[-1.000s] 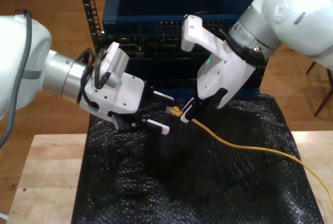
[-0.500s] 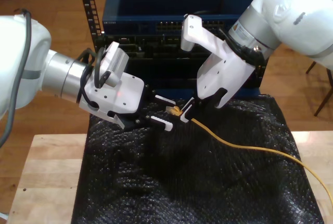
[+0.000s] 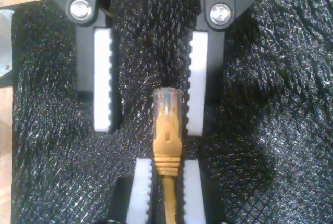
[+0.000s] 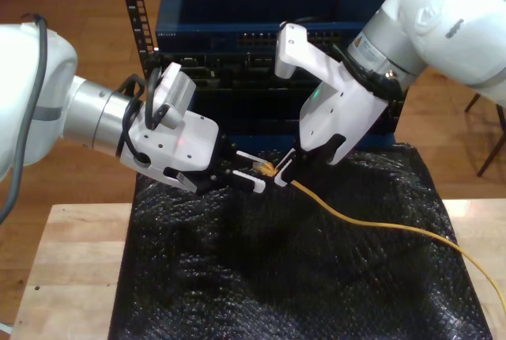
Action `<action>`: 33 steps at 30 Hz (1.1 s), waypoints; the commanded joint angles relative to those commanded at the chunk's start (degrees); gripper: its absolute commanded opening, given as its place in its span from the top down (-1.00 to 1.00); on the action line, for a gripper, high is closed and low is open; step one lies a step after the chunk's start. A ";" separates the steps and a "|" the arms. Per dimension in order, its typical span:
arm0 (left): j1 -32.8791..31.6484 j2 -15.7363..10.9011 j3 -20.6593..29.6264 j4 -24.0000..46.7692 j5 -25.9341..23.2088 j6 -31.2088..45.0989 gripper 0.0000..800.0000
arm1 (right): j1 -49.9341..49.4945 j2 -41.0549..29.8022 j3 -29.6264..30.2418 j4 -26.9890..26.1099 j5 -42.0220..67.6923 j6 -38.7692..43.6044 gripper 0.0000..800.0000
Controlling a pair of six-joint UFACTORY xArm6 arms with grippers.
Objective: Grab the cable and plug it in
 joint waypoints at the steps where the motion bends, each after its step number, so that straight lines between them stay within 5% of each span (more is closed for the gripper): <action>1: 0.00 0.00 0.00 0.00 0.00 0.00 0.27 | 0.00 0.00 0.00 0.00 0.00 0.00 0.98; 33: 0.18 0.00 0.26 -3.34 0.00 0.18 0.48 | -1.58 -0.18 -0.18 0.53 0.00 0.09 0.98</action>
